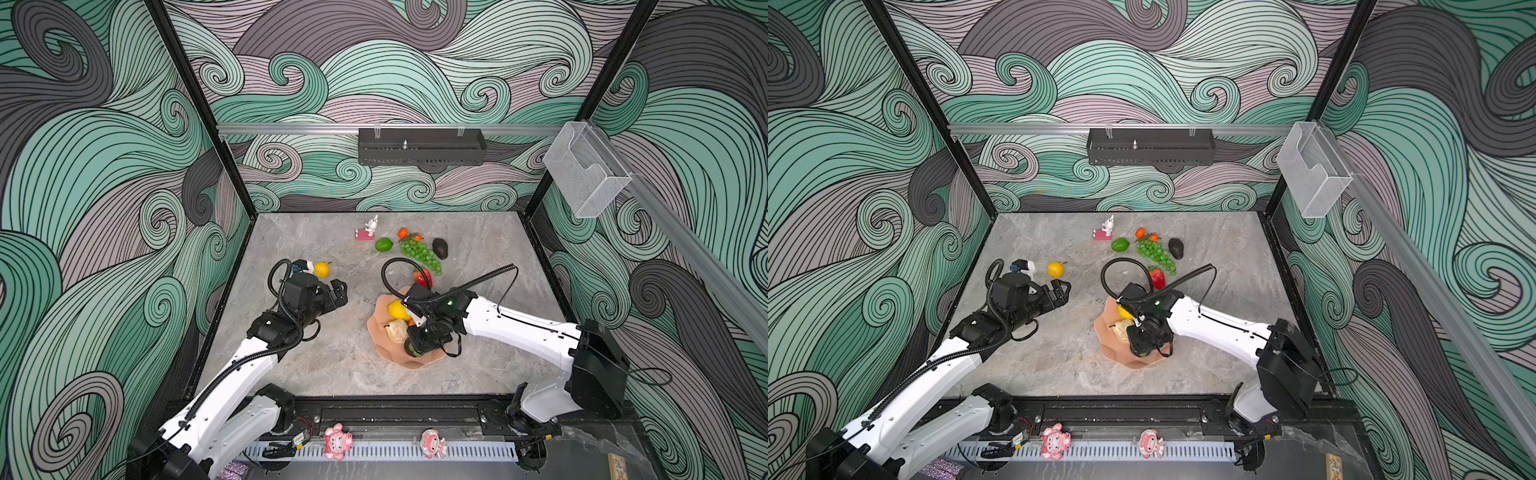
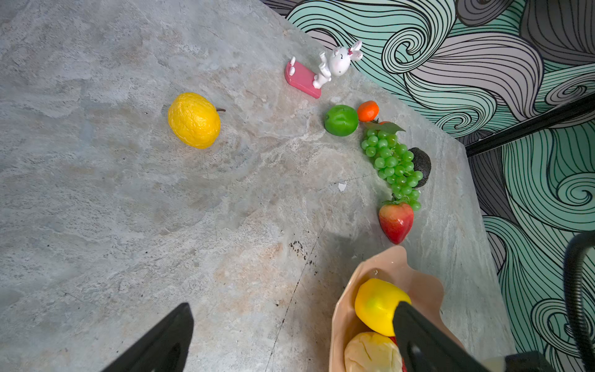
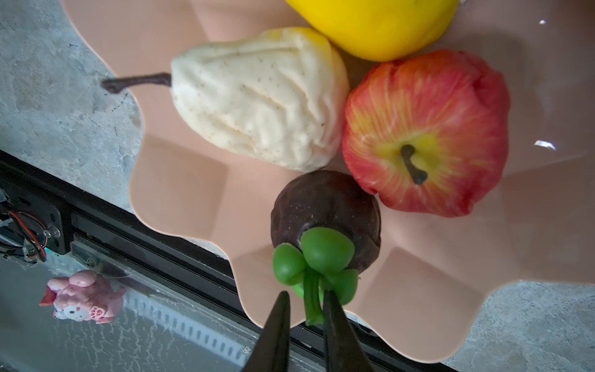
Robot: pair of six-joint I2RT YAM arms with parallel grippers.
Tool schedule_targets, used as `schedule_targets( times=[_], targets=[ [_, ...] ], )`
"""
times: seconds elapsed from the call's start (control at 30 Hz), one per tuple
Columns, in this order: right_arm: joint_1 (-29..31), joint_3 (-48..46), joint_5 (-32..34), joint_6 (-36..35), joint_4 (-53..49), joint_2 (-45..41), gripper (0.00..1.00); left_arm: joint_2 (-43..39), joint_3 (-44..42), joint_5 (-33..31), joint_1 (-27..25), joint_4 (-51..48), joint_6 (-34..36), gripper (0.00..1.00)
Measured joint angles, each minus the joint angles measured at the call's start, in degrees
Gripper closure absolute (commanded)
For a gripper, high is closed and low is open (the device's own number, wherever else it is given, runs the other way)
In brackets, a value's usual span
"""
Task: Place and organize the fake fruits in the fruit bowl
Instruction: 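Lower the plum into the bowl with the right gripper while the left gripper withdraws, then reach the right gripper to the dark avocado beside the grapes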
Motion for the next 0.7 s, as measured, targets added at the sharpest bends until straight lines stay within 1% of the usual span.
schedule_targets(
  times=[0.17,0.33,0.57,0.7],
  targets=[
    [0.0,0.0,0.5,0.0,0.1,0.0,0.72,0.0,0.0,0.0,0.0,0.0,0.0,0.01],
    [0.0,0.0,1.4,-0.3,0.1,-0.3,0.64,0.0,0.0,0.0,0.1,0.0,0.1,0.01],
    [0.0,0.0,2.5,-1.1,0.1,-1.7,0.62,0.0,0.0,0.0,0.1,0.0,0.1,0.01],
    [0.0,0.2,3.0,-1.6,-0.4,-2.0,0.57,0.0,0.0,0.0,0.1,0.0,0.1,0.01]
  ],
)
